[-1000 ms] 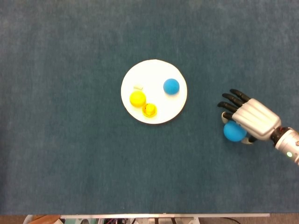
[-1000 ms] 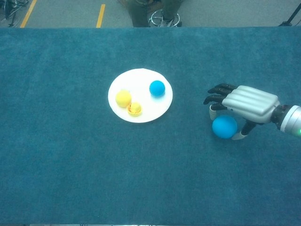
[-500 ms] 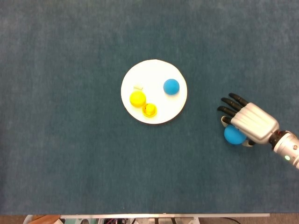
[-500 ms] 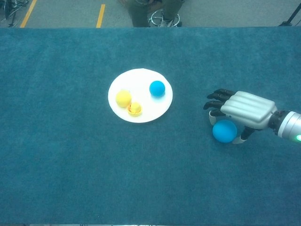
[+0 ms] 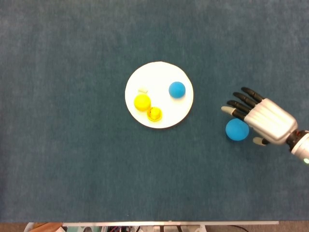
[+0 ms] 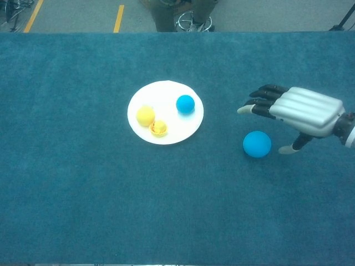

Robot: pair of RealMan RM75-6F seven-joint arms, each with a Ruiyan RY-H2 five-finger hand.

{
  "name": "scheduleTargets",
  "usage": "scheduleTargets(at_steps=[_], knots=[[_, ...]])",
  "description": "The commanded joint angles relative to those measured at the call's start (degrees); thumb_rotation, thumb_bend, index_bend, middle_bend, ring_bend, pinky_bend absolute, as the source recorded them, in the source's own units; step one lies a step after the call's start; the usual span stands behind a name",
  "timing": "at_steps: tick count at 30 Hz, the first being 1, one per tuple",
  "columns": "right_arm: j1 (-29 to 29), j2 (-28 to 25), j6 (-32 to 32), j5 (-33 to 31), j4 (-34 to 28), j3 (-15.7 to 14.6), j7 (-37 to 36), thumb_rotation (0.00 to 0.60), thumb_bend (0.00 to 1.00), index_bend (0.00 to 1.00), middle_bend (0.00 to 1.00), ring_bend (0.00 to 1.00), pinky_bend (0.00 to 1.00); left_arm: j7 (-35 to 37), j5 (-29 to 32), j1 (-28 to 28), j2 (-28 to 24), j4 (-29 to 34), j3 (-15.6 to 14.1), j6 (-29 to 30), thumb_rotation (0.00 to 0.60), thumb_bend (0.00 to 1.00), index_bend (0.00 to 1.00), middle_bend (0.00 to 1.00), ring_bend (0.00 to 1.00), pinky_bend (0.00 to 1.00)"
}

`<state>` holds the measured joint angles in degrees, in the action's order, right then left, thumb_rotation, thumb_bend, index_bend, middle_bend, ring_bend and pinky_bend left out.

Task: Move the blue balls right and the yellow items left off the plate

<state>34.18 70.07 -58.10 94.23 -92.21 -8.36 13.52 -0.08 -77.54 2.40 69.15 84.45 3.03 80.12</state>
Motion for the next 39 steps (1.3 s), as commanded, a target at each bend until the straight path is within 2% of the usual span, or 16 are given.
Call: scheduleTargets(at_steps=[1, 5, 8, 22, 30, 39], knots=[[-0.09, -1.89, -1.24, 0.04, -2.36, 1.36, 0.82, 0.600, 0.00, 0.13, 0.16, 0.03, 0.04, 0.02, 0.00, -0.02, -0.01, 0.02, -0.01, 0.03, 0.600, 0.01, 0.42, 0.49, 0.39, 0.51], [-0.05, -1.75, -2.45, -0.40, -2.40, 3.41, 1.01, 0.600, 0.00, 0.13, 0.16, 0.03, 0.04, 0.17, 0.03, 0.00, 0.01, 0.00, 0.05, 0.05, 0.600, 0.01, 0.42, 0.49, 0.39, 0.51], [0.44, 0.19, -2.92, -0.87, -0.09, 5.40, 0.85, 0.600, 0.00, 0.13, 0.16, 0.03, 0.04, 0.36, 0.02, -0.02, 0.13, -0.25, -0.03, -0.02, 0.600, 0.01, 0.42, 0.49, 0.39, 0.51], [10.28, 16.88, 6.57, -3.94, 22.13, 12.55, -10.05, 0.600, 0.00, 0.22, 0.16, 0.02, 0.04, 2.94, 0.61, -0.64, 0.39, -2.29, -0.41, -0.65, 0.600, 0.01, 0.42, 0.49, 0.39, 0.51], [15.72, 22.95, 9.18, -2.58, 30.17, 13.56, -17.76, 0.600, 0.00, 0.26, 0.16, 0.03, 0.04, 6.08, 0.63, -1.18, 1.04, -4.94, -0.72, -1.10, 0.600, 0.01, 0.42, 0.49, 0.39, 0.51], [18.02, 24.10, 10.06, -1.43, 31.36, 12.15, -20.61, 0.600, 0.00, 0.27, 0.16, 0.02, 0.04, 8.06, 0.31, -1.46, 1.65, -6.84, -0.84, -1.32, 0.600, 0.01, 0.42, 0.49, 0.39, 0.51]])
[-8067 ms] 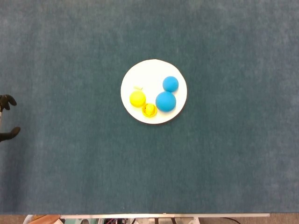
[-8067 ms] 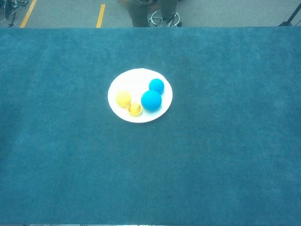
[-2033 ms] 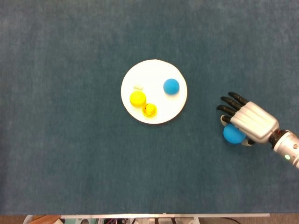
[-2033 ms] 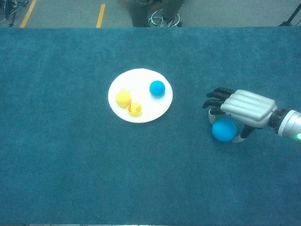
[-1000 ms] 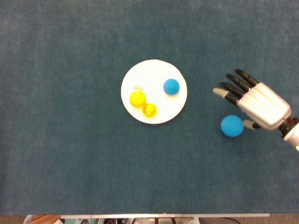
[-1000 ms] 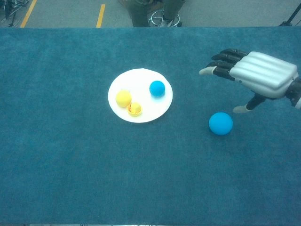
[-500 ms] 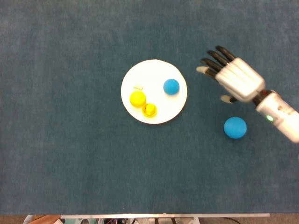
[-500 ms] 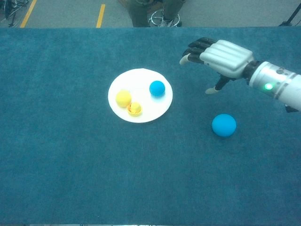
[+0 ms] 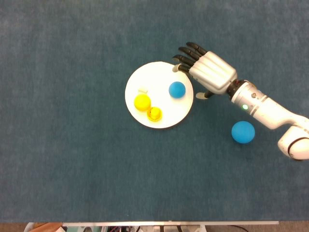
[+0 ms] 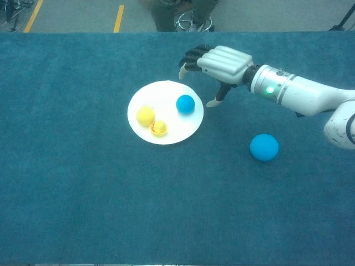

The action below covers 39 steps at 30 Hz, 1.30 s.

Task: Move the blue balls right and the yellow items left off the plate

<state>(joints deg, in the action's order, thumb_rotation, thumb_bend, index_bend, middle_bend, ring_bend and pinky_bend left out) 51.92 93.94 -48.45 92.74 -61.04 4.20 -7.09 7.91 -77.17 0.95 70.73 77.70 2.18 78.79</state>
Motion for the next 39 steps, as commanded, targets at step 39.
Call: scheduleTargets(at_steps=[39], knots=[[4.96, 9.20, 3.11, -0.84, 12.85, -2.76, -7.69, 0.600, 0.00, 0.44, 0.16, 0.03, 0.04, 2.27, -0.47, -1.05, 0.26, -1.35, 0.01, 0.23, 0.600, 0.01, 0.42, 0.49, 0.39, 0.51]])
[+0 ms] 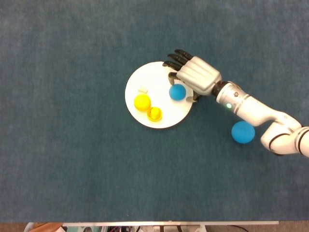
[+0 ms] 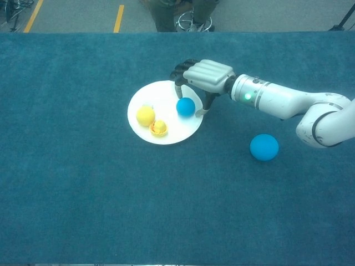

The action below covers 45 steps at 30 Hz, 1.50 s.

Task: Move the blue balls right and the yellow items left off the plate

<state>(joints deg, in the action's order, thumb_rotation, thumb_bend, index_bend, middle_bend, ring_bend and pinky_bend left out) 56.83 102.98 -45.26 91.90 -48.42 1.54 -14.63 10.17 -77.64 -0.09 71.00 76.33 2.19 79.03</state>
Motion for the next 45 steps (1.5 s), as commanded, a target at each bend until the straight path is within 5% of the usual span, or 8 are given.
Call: scheduleTargets(at_steps=[1, 25, 35, 45], knots=[[0.06, 0.24, -0.12, 0.02, 0.35, -0.17, -0.23, 0.600, 0.00, 0.45, 0.16, 0.03, 0.04, 0.02, 0.01, -0.01, -0.01, 0.01, 0.02, -0.02, 0.600, 0.01, 0.42, 0.49, 0.39, 0.51], [-0.90, 1.21, -2.58, 0.14, 2.01, -1.23, -1.83, 0.600, 0.00, 0.50, 0.16, 0.02, 0.04, 0.16, 0.26, -0.17, 0.28, -0.40, 0.14, -0.45, 0.600, 0.01, 0.42, 0.49, 0.39, 0.51], [-0.58, 1.26, -2.35, 0.03, 1.95, -1.22, -3.54, 0.600, 0.00, 0.32, 0.16, 0.02, 0.04, 0.50, 0.31, -0.35, 0.40, -0.70, 0.13, -0.47, 0.600, 0.01, 0.42, 0.49, 0.39, 0.51], [-0.04, 0.65, -1.60, -0.01, 0.61, -1.38, -7.25, 0.600, 0.00, 0.31, 0.16, 0.02, 0.04, 0.70, 0.30, -0.39, 0.53, -0.98, 0.14, -0.61, 0.600, 0.01, 0.42, 0.49, 0.39, 0.51]])
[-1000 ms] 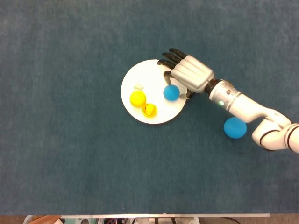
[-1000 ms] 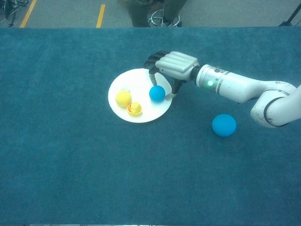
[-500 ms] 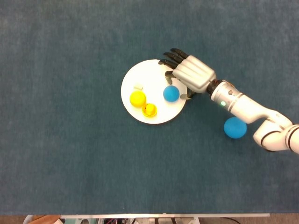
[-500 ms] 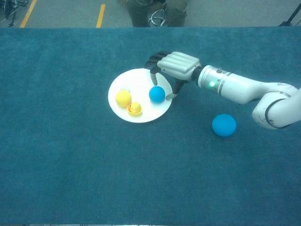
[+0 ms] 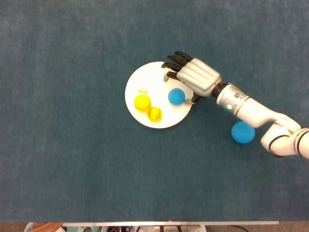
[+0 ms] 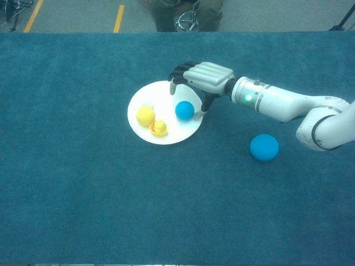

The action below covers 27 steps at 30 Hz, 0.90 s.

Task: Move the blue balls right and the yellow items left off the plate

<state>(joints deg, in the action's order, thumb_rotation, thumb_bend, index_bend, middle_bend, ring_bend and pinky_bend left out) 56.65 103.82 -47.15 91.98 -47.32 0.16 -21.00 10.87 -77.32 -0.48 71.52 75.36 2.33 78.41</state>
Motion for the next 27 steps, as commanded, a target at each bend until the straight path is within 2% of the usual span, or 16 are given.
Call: scheduleTargets(at_steps=[1, 7, 12, 20, 27], knots=[[0.22, -0.23, 0.43, -0.12, -0.61, -0.01, -1.16, 0.600, 0.00, 0.31, 0.16, 0.03, 0.04, 0.00, -0.03, 0.02, 0.02, -0.02, 0.01, -0.01, 0.600, 0.01, 0.42, 0.49, 0.39, 0.52], [0.43, 0.41, 0.84, -0.07, -0.23, -0.20, -1.15, 0.600, 0.00, 0.32, 0.16, 0.02, 0.04, 0.12, -0.10, -0.08, 0.03, -0.06, 0.00, 0.09, 0.600, 0.01, 0.42, 0.49, 0.39, 0.52], [0.39, 1.02, 0.93, -0.13, 0.55, -0.29, -0.67, 0.600, 0.00, 0.40, 0.16, 0.02, 0.04, 0.40, -0.01, -0.18, 0.13, -0.34, -0.04, -0.03, 0.600, 0.01, 0.42, 0.49, 0.39, 0.51], [0.12, 1.39, 0.88, -0.65, 1.42, -0.03, -0.14, 0.600, 0.00, 0.42, 0.16, 0.02, 0.04, 0.68, -0.01, -0.19, 0.33, -0.74, -0.05, -0.21, 0.600, 0.01, 0.42, 0.49, 0.39, 0.51], [-0.14, 1.51, 0.64, -0.75, 1.34, -0.04, 0.24, 0.600, 0.00, 0.52, 0.16, 0.02, 0.04, 0.59, 0.01, -0.22, 0.36, -0.72, -0.05, -0.28, 0.600, 0.01, 0.42, 0.49, 0.39, 0.51]])
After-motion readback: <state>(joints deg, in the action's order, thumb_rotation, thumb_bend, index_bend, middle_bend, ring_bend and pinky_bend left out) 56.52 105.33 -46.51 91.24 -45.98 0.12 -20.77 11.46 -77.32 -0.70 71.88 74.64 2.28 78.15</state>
